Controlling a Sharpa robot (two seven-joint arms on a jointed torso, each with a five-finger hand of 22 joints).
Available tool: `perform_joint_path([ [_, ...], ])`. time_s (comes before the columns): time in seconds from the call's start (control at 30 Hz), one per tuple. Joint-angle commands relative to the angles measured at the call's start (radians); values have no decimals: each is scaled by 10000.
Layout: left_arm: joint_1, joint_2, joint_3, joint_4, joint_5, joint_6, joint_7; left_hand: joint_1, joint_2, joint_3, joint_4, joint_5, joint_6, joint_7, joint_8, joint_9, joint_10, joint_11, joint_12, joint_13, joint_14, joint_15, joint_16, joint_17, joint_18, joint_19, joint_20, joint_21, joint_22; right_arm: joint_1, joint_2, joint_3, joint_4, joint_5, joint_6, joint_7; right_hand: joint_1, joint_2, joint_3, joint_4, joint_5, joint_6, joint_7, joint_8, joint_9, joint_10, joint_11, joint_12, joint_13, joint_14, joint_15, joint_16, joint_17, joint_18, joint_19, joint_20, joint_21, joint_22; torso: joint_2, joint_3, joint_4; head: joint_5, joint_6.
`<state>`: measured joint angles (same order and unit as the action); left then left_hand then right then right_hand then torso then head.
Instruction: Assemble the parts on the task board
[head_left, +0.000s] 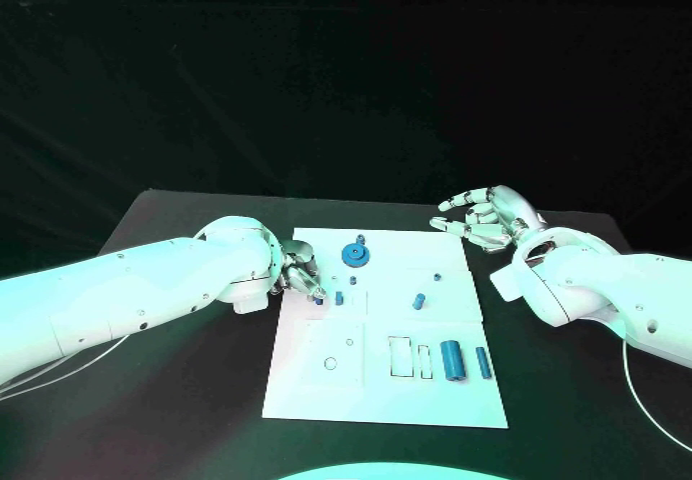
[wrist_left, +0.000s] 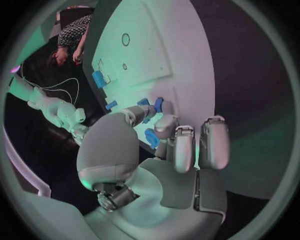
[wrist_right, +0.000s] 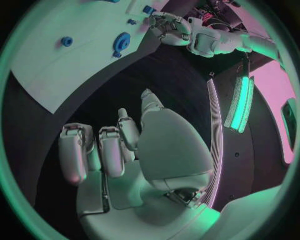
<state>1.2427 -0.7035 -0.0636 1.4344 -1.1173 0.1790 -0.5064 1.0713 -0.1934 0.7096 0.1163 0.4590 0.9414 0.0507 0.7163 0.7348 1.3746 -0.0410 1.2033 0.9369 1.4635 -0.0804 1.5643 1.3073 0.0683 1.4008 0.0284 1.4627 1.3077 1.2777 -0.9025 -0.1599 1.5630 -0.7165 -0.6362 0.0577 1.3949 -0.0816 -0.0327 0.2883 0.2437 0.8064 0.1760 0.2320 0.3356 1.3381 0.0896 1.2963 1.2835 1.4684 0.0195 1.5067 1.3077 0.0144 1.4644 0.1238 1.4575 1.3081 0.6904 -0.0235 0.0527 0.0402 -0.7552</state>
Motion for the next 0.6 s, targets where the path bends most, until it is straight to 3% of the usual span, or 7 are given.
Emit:
perform_joint_path([
  [0.03, -73, 65, -49, 50, 97, 121, 36, -104, -19, 908, -998, -52, 300, -257, -57, 16, 47, -19, -53, -26, 1073, -81, 65, 2635, -117, 46, 1, 18, 176, -4, -7, 1, 29, -59, 99, 117, -68, 47, -48, 14, 36, -44, -12, 35, 5, 27, -12, 39, 5, 668, -73, -33, 1085, 116, 564, -79, -33, 2243, 1, 4, 3, -5, 0],
  [0.6, -71, 87, -51, -43, 124, 217, 23, -357, -117, -360, -441, -272, 411, -354, -193, -62, 44, -89, -129, 16, 1073, -146, 65, 2635, -117, 55, -68, -30, 156, -2, -35, 1, 53, -60, 83, 118, -56, 70, -62, 11, 50, -56, -16, 69, 0, 14, -16, 34, -22, 668, -77, -37, 1082, 118, 562, -84, -47, 2243, -2, -7, 6, -26, 14],
])
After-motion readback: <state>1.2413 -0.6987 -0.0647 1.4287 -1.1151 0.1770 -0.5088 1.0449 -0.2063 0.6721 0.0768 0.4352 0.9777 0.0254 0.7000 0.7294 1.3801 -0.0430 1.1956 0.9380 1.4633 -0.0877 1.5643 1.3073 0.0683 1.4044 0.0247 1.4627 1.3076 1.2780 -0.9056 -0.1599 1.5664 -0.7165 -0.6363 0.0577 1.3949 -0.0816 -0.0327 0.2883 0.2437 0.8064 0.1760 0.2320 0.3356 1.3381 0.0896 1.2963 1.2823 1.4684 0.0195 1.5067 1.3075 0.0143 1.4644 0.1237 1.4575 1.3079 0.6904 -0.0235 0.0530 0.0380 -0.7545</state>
